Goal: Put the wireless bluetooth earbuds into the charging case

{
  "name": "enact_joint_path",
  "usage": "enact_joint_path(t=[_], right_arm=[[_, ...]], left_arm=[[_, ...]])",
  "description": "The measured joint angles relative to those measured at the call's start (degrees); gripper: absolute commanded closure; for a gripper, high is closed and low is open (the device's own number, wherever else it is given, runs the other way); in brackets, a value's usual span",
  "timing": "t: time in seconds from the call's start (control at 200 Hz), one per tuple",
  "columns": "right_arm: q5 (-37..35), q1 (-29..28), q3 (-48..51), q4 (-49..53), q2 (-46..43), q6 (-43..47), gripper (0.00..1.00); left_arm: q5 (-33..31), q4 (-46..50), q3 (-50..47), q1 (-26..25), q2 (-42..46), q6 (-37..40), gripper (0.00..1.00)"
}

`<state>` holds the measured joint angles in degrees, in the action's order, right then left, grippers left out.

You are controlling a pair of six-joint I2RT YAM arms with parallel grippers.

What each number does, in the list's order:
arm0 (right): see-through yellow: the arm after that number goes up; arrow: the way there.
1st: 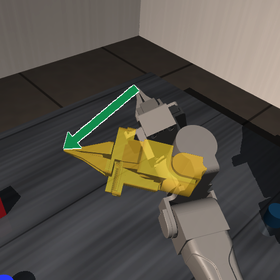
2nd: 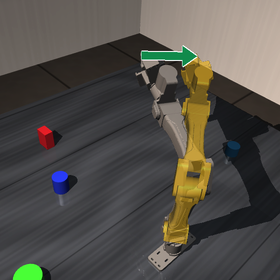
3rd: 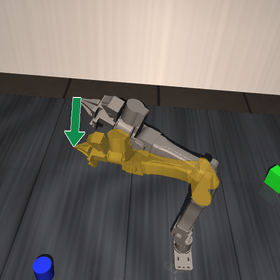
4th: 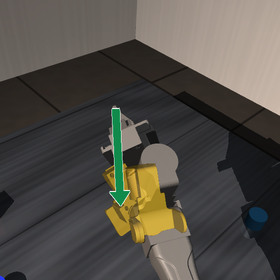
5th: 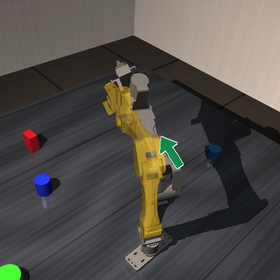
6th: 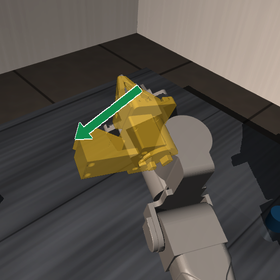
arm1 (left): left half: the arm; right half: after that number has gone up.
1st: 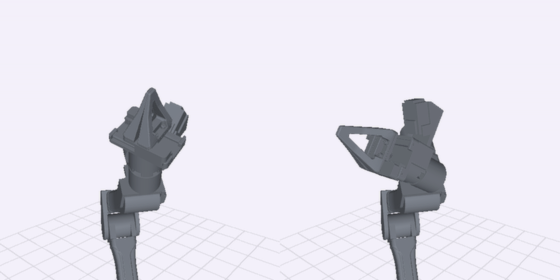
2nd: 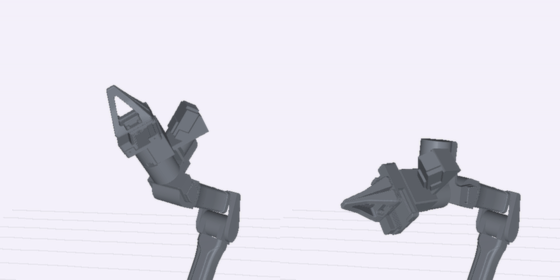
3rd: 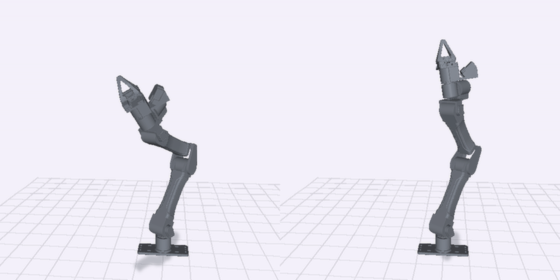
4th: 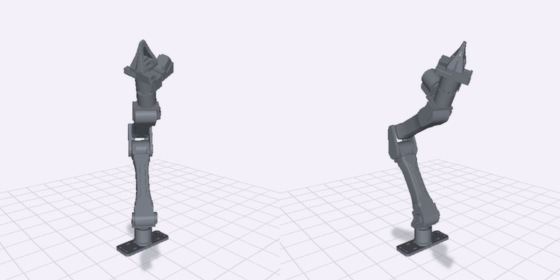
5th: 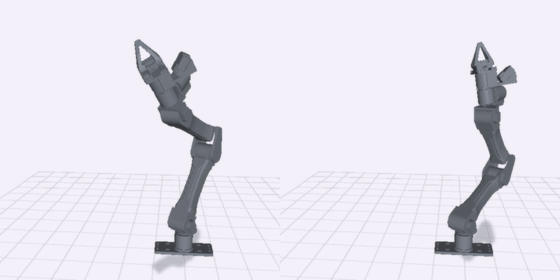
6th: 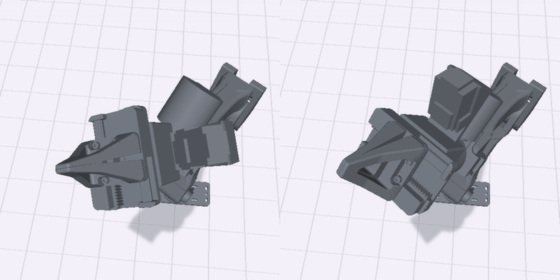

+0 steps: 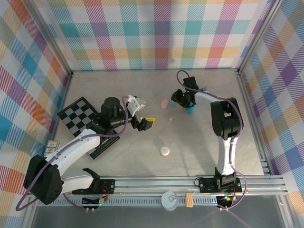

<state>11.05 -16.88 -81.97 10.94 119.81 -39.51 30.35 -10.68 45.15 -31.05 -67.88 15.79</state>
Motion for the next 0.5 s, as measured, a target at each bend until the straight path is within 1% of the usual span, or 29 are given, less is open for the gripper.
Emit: enact_joint_path(t=[0.12,0.195,0.305,0.5], right_arm=[[-1.1,0.0,0.5,1.0,-0.7,1.3,0.37],[-1.5,0.0,2.1,1.8,-3.0,2.9,0.30],[-1.6,0.0,5.9,3.3,-9.7,5.2,0.25],[-1.5,-0.7,13.6,4.7,-24.7,9.1,0.24]], left_arm=[[-0.1,-1.4,-0.8,0.0,0.0,-0.8,0.00],[-0.3,-1.8,-1.7,0.0,0.0,-1.2,0.00],[-0.9,-2.8,-3.5,-0.1,0.0,-1.6,0.00],[-2.2,-5.2,-7.1,-0.1,0.8,-3.2,0.00]])
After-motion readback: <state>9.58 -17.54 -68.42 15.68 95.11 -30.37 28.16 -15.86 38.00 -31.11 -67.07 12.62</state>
